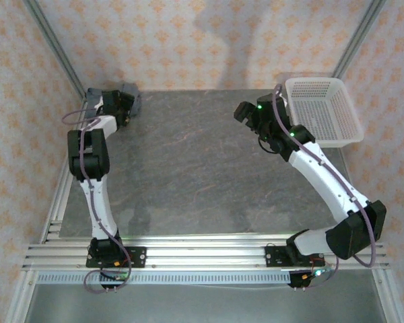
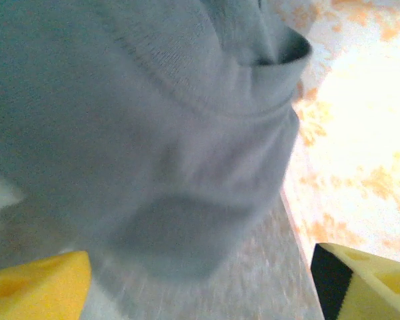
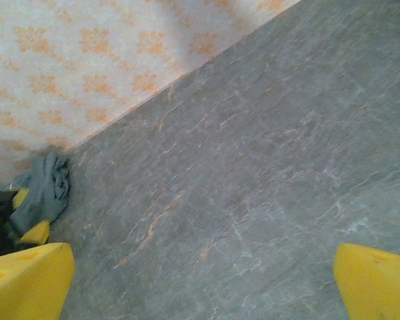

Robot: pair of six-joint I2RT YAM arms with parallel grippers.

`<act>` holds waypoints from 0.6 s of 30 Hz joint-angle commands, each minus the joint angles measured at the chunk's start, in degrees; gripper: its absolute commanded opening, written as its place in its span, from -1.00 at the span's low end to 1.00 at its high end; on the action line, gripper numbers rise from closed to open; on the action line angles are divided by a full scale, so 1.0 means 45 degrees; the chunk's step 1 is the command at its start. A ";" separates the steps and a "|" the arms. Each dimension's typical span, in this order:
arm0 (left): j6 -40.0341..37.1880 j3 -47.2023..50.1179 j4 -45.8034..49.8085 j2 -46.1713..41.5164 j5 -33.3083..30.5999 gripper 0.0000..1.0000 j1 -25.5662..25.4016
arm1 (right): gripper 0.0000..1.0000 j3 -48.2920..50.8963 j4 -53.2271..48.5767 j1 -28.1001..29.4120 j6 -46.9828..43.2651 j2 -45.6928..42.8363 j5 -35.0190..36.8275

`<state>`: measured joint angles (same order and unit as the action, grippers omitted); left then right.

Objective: Fold the inside-out t-shirt

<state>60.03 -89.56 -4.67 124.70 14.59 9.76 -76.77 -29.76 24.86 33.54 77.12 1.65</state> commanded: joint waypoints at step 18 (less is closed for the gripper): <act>-0.9494 1.3660 -0.1073 -1.6250 -0.6593 1.00 -0.3628 | 1.00 0.9492 1.2051 -0.3358 -0.7245 0.1782 0.6245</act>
<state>28.05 -33.30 0.25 53.52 -12.91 -6.66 -31.22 9.89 10.74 7.53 80.18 26.81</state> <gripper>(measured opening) 0.996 0.997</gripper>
